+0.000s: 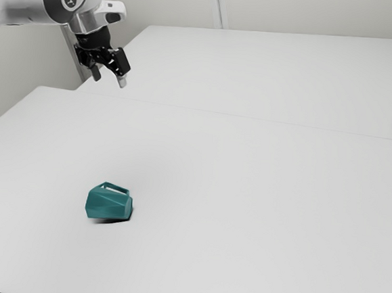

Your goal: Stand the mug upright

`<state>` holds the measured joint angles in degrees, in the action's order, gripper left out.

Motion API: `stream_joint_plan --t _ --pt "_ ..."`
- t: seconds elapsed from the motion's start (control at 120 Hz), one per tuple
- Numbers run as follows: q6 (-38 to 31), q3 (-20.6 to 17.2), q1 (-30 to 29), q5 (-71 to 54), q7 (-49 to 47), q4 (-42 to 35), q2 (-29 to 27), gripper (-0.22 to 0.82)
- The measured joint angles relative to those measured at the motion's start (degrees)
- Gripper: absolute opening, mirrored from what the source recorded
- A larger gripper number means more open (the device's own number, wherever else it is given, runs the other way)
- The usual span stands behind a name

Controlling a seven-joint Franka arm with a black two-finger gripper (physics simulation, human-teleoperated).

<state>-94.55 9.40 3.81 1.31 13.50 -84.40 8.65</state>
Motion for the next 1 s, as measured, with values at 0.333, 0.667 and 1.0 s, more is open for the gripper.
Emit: stream_joint_plan --t 0.333,0.667,1.0 --pt "-0.02 -0.27 -0.10 0.11 0.49 -0.51 -0.27 0.60" --pt "-0.09 2.47 -0.91 8.45 1.43 -13.95 -7.72 0.60" --pt "-0.06 12.09 -0.72 19.57 10.59 -25.58 -12.22 0.60"
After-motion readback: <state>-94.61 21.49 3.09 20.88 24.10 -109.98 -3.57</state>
